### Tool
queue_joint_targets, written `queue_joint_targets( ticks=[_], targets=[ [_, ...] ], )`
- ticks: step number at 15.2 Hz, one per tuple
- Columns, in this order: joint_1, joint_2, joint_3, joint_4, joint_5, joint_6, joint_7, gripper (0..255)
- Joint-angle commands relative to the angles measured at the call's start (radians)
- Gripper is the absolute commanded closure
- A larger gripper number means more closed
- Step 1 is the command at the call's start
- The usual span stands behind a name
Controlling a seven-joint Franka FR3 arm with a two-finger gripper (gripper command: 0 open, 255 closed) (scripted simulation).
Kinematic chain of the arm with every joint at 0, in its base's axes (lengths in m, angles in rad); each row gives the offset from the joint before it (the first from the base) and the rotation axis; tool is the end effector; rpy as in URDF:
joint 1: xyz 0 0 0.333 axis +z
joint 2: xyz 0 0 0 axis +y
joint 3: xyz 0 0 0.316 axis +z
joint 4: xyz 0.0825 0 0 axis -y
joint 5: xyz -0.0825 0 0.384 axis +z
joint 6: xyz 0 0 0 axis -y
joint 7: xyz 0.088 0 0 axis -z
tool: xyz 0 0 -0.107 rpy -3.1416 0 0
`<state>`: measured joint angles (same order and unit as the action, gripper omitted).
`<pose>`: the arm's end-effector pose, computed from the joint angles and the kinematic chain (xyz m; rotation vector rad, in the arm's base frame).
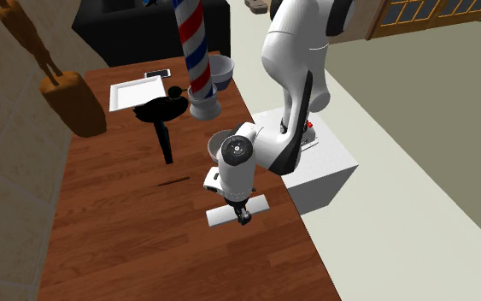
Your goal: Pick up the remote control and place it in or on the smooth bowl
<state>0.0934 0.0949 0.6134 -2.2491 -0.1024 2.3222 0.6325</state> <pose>0.4051 0.3422 0.3308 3.1162 0.2222 0.0162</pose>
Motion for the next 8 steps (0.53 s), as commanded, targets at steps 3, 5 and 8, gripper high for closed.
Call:
queue_joint_targets(
  ticks=[3,5,8],
  targets=[
    [0.000,0.000,0.000,0.000,0.000,0.000,0.000,255],
    [0.000,0.000,0.000,0.000,0.000,0.000,0.000,255],
    [-0.004,-0.030,0.004,0.014,0.026,-0.037,-0.019,255]
  ],
)
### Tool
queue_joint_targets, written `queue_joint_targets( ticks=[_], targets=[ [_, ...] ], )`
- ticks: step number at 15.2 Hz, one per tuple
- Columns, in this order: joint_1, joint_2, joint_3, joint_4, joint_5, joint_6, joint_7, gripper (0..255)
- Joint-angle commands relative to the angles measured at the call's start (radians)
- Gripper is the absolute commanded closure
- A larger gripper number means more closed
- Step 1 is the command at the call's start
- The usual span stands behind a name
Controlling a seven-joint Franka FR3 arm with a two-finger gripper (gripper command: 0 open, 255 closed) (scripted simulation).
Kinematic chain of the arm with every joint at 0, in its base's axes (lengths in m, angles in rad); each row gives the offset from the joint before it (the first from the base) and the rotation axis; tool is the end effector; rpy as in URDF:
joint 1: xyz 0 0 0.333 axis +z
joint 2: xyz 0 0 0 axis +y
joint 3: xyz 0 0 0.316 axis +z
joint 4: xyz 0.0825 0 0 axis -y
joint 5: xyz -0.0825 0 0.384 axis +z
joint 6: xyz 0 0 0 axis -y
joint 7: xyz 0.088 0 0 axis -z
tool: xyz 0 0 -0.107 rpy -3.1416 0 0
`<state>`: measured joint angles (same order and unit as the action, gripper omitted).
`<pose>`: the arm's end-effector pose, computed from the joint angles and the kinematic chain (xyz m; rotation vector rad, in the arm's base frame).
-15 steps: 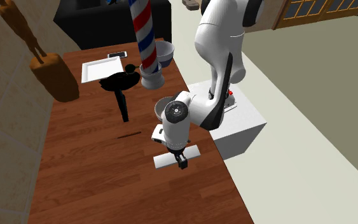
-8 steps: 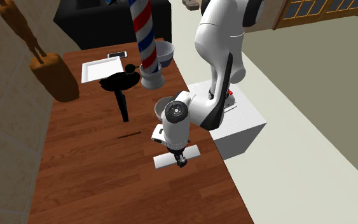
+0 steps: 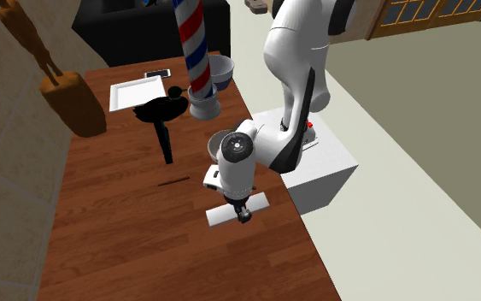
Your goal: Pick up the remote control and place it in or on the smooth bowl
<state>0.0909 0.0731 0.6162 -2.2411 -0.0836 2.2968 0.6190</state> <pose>0.4048 0.3421 0.3415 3.1160 0.2224 0.0159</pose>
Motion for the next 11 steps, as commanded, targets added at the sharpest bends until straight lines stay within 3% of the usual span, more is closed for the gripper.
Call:
queue_joint_targets(
  ticks=[1,11],
  targets=[
    [-0.002,-0.018,0.001,0.011,0.015,-0.025,-0.012,255],
    [-0.008,-0.101,0.000,0.074,0.079,-0.154,-0.059,255]
  ],
)
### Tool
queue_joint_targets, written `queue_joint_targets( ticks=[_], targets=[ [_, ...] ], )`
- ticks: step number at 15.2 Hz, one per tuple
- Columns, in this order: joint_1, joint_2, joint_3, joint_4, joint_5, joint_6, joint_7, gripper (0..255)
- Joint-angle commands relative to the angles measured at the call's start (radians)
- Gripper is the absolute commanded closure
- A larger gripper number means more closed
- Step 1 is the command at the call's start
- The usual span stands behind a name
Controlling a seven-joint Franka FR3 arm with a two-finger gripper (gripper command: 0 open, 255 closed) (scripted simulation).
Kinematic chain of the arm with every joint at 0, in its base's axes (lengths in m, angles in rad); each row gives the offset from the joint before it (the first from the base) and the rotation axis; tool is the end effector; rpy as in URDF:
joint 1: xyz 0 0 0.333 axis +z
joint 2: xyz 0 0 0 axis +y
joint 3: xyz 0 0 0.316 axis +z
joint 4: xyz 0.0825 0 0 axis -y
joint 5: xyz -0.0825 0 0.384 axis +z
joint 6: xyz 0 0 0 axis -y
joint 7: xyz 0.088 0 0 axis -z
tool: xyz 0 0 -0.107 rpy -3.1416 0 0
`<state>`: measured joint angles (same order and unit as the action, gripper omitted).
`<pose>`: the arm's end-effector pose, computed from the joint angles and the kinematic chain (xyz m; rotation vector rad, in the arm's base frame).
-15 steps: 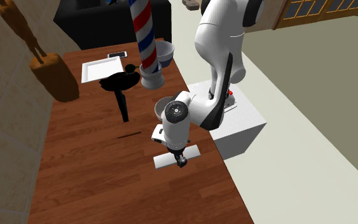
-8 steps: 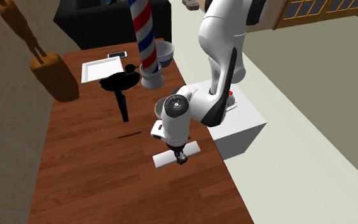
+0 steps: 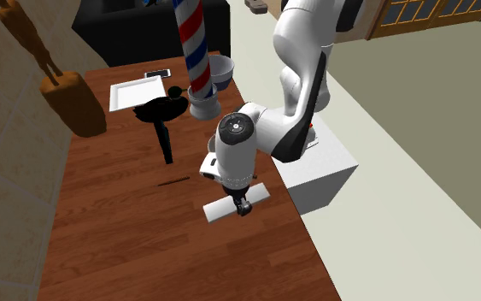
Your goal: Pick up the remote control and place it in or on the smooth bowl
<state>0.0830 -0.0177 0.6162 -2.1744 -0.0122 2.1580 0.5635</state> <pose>0.4062 0.3417 0.3982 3.1160 0.2222 0.0163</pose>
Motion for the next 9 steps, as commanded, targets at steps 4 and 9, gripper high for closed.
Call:
queue_joint_targets(
  ticks=[4,9],
  targets=[
    [-0.001,-0.037,-0.003,0.038,0.025,-0.068,-0.018,255],
    [-0.002,-0.064,-0.008,0.082,0.041,-0.135,-0.031,255]
  ],
)
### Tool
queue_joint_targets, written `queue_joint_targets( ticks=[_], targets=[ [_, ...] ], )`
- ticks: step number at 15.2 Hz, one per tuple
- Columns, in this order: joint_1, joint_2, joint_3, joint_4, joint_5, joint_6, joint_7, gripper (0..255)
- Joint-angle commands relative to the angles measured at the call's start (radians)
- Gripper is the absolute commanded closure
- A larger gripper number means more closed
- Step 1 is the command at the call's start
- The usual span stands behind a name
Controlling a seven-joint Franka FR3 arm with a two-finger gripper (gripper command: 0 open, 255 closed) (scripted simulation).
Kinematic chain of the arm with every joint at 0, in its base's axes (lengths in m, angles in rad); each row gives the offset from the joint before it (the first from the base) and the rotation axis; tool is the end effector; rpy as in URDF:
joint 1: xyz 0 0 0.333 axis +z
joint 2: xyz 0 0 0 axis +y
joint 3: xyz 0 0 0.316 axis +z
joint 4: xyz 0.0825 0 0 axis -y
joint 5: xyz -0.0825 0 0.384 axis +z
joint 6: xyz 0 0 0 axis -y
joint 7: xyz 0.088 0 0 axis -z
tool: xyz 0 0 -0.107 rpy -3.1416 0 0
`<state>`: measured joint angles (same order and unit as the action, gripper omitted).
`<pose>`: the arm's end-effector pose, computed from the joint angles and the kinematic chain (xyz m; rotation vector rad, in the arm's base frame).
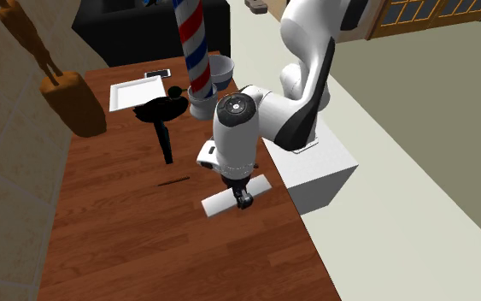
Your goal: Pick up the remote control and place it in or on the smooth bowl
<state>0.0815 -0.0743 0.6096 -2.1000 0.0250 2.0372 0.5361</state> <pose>0.4055 0.3426 0.4464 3.1162 0.2223 0.0161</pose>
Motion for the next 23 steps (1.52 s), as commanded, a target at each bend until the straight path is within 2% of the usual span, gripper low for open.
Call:
queue_joint_targets(
  ticks=[1,6,10,14,23],
  targets=[
    [-0.001,-0.012,-0.002,0.018,0.007,-0.027,-0.006,255],
    [-0.002,-0.030,-0.007,0.064,0.017,-0.089,-0.014,255],
    [-0.022,-0.168,-0.075,-0.064,0.085,-0.084,-0.139,255],
    [-0.033,-0.288,-0.153,-0.175,0.122,-0.091,-0.253,255],
    [-0.073,-0.498,-0.338,-0.362,0.110,-0.126,-0.484,255]
  ],
)
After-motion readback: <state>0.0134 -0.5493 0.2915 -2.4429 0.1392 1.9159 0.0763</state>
